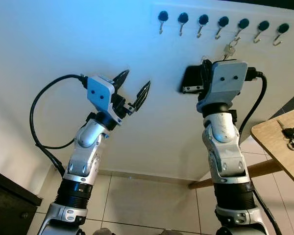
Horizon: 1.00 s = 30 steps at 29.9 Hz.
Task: Hang keys on a hook
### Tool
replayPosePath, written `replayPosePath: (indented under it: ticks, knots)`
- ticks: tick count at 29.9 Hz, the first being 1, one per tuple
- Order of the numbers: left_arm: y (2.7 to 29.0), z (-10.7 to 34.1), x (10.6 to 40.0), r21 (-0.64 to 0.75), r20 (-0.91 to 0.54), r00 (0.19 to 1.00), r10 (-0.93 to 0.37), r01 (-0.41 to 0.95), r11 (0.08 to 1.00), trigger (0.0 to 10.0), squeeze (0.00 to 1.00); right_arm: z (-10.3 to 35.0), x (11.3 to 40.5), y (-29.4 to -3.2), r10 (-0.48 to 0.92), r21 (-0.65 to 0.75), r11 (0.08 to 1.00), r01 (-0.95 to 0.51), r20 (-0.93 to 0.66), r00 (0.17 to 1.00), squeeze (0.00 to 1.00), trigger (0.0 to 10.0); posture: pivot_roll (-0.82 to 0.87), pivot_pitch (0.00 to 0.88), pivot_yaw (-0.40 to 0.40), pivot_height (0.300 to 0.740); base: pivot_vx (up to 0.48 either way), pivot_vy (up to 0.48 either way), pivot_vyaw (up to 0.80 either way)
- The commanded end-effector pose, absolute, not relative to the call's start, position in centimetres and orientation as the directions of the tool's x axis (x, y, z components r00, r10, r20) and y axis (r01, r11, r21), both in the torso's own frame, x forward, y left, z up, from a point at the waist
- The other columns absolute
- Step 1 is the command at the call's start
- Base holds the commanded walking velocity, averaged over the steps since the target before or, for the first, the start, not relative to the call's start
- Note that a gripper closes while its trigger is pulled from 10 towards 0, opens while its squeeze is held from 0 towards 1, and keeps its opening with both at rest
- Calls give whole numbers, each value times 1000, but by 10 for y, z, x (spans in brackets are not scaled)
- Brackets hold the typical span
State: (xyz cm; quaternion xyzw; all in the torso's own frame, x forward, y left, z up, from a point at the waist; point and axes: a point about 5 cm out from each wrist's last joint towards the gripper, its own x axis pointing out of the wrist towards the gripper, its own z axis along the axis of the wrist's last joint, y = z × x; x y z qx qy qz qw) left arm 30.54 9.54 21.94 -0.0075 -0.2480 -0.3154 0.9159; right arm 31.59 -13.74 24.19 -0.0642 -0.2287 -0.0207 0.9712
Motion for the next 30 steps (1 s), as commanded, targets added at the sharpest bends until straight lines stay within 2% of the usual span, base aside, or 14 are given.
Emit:
replayPosePath:
  ticks: [1, 18, 30]
  knots:
    - [87, 224, 302, 143, 463, 660, -592, 604, 784, 10000, 0, 248, 315, -142, -24, -98, 992, 78, 456, 890, 0, 10000, 26, 105, -54, 740, 0, 0, 0]
    - [78, 236, 296, 170, 475, 630, -615, 620, 766, 10000, 0, 272, 322, -131, 54, -100, 995, -5, 495, 867, 0, 10000, 28, 93, -55, 740, 0, 0, 0]
    - [77, 241, 295, 180, 476, 622, -621, 623, 762, 10000, 0, 284, 334, -130, 34, -95, 995, 17, 512, 858, 0, 10000, 32, 97, -53, 740, 0, 0, 0]
